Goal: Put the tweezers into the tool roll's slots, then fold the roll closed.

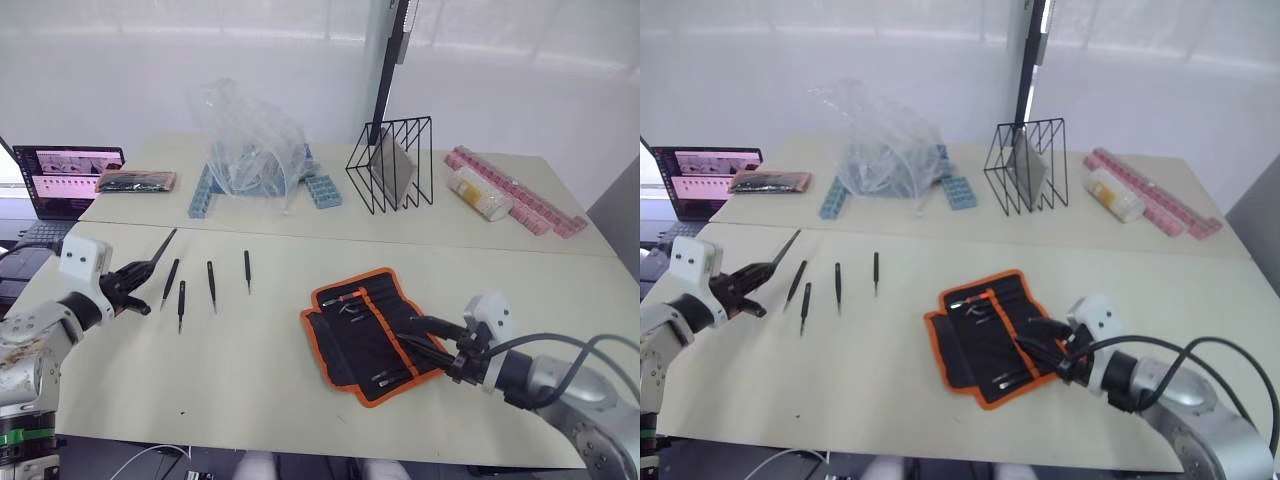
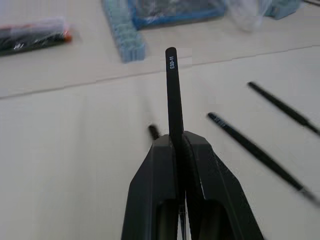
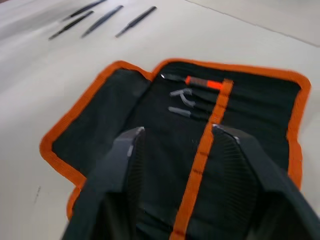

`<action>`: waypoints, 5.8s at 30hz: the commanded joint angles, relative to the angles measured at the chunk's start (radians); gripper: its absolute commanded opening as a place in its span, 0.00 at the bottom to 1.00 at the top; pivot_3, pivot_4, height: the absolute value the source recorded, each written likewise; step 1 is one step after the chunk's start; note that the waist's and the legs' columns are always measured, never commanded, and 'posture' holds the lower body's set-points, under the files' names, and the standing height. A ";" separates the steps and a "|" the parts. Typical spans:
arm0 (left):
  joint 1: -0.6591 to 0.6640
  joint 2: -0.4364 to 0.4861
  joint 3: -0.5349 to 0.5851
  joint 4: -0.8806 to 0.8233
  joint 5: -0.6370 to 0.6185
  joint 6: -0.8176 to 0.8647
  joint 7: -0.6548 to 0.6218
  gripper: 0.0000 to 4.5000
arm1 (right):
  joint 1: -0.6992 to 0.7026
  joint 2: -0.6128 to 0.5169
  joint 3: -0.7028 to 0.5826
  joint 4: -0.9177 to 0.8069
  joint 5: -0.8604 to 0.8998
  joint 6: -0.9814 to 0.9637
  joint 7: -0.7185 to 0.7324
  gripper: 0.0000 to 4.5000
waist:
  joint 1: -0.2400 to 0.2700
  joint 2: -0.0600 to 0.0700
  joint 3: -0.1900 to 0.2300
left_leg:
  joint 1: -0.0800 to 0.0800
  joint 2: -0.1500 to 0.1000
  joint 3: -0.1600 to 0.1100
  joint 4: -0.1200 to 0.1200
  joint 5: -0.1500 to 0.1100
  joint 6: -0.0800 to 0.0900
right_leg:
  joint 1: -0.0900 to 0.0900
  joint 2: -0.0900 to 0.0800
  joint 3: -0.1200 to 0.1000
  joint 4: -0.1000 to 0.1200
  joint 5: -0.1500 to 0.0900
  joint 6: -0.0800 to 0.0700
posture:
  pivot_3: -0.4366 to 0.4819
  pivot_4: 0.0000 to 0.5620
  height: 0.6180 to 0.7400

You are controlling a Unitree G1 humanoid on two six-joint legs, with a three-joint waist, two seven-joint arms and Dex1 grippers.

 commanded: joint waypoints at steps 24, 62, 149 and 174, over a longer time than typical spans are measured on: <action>-0.471 -0.179 -0.603 -0.323 -0.204 0.610 -0.095 0.00 | 0.177 0.272 0.165 0.132 -0.314 -0.232 -0.227 0.01 | -0.020 0.001 0.000 | 0.000 -0.001 -0.002 0.001 0.000 0.000 | 0.000 0.003 0.001 0.000 0.000 0.000 | 0.48 0.27 0.84; -0.710 -0.232 -1.034 -0.225 0.068 0.719 -0.092 0.00 | 0.265 0.304 0.276 0.061 -0.439 -0.273 -0.277 0.01 | -0.017 0.002 0.000 | 0.000 -0.002 -0.004 0.002 0.001 0.000 | 0.001 0.003 0.001 0.001 -0.001 0.000 | 0.48 0.27 0.84; -0.867 -0.303 -1.232 0.014 0.544 0.328 -0.417 0.00 | 0.270 0.334 0.331 0.046 -0.465 -0.271 -0.310 0.01 | -0.018 0.003 -0.001 | -0.005 -0.003 -0.014 0.008 0.001 0.000 | 0.002 0.007 0.001 0.002 -0.001 0.000 | 0.48 0.27 0.84; -0.832 -0.530 -1.191 0.251 0.595 0.164 -0.366 0.00 | 0.300 0.252 0.395 0.047 -0.551 -0.157 -0.288 0.01 | -0.015 0.004 -0.003 | -0.004 -0.003 -0.017 0.012 0.000 0.001 | 0.008 0.009 0.000 0.002 -0.001 0.000 | 0.48 0.27 0.84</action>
